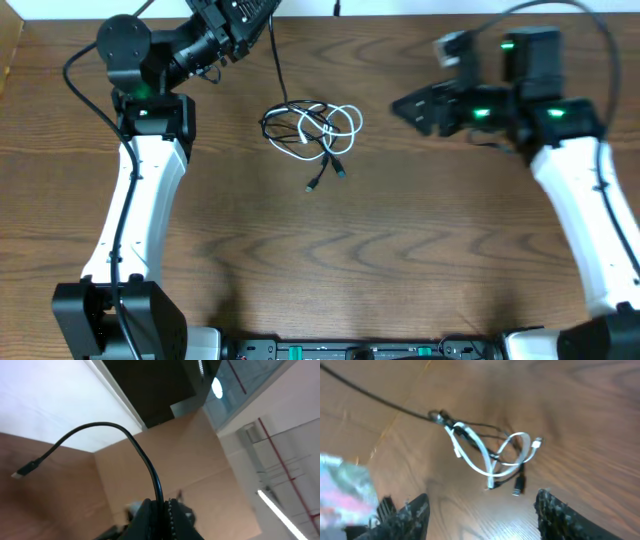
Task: Untangle cables
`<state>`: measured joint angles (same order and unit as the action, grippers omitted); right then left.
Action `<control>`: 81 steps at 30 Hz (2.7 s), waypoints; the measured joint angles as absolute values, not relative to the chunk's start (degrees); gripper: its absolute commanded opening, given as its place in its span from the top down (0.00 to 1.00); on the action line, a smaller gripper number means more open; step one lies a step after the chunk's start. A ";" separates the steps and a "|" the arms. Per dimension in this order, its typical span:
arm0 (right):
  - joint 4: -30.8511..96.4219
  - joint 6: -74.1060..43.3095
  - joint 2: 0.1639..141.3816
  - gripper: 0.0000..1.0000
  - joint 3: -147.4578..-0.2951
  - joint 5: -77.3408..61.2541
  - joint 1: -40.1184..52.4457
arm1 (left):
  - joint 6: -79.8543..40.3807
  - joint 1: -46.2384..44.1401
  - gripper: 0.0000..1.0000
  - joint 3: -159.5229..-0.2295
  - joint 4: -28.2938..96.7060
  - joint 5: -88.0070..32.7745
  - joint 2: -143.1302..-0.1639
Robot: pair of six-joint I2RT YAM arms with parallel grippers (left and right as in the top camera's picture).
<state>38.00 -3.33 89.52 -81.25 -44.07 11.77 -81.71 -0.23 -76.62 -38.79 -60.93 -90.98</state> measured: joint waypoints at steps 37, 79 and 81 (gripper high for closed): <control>51.90 -22.11 109.32 0.99 -81.25 -2.81 0.71 | -69.71 5.39 0.93 -76.73 -10.13 -60.05 -90.98; 52.07 -15.31 77.19 0.63 -86.19 -25.56 3.14 | -11.27 -19.33 0.21 -76.79 34.74 -34.85 -92.97; 52.58 -14.81 77.43 0.61 -86.19 -23.99 3.14 | -9.54 -21.56 0.21 -76.79 34.63 -35.48 -94.70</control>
